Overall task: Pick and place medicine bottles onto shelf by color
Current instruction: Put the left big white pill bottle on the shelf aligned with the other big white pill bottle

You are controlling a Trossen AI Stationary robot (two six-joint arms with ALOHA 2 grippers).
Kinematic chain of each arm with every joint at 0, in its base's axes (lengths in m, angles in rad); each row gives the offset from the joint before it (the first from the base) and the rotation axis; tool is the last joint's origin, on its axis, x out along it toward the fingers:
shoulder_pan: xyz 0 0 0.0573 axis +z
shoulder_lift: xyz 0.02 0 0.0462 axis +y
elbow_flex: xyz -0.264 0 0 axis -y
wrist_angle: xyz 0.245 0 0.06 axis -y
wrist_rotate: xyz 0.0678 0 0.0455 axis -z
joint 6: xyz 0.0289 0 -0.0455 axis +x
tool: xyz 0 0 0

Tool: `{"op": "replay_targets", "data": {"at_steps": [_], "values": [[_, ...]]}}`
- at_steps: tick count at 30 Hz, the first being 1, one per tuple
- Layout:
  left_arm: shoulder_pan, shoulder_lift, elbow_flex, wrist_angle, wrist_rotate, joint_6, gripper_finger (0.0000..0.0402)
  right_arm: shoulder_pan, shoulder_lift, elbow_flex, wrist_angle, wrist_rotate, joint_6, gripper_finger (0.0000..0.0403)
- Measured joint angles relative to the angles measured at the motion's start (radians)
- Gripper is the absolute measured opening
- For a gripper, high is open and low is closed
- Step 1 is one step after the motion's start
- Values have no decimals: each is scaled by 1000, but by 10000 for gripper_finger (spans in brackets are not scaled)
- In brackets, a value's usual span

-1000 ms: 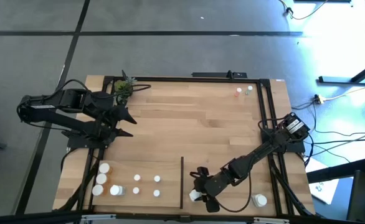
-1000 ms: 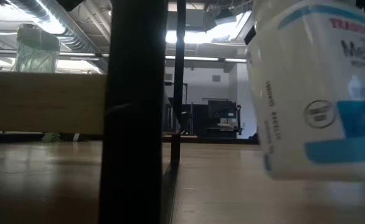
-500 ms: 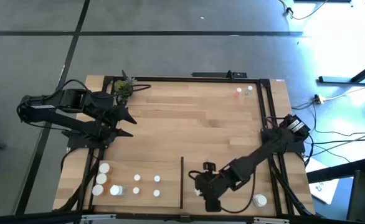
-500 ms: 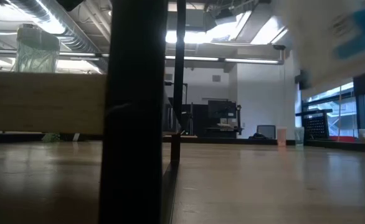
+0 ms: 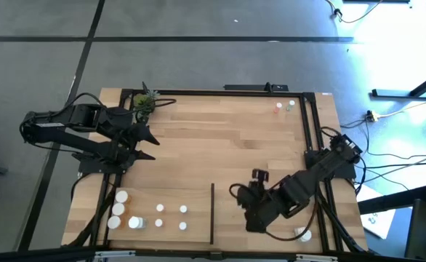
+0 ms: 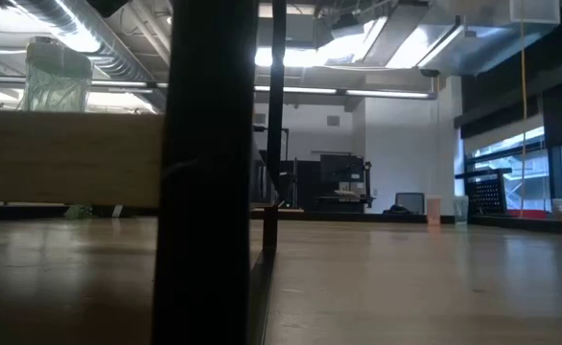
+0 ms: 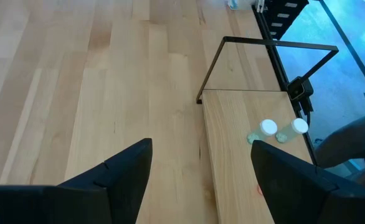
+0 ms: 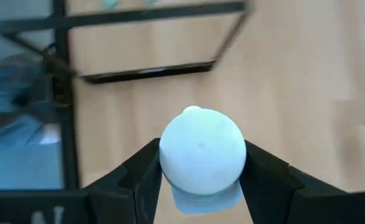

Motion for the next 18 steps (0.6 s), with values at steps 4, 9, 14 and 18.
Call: {"op": "replay_targets", "data": {"at_steps": [4, 9, 14, 18], "values": [[0, 0, 0, 0, 0, 0, 267, -34, 0, 115, -111, 95, 18, 186], [0, 0, 0, 0, 0, 0, 267, -113, 0, 203, -141, 141, -68, 186], [0, 0, 0, 0, 0, 0, 267, -238, 0, 246, -126, 140, -199, 185], [0, 0, 0, 0, 0, 0, 267, -354, 0, 248, -38, 80, -363, 187]]}}
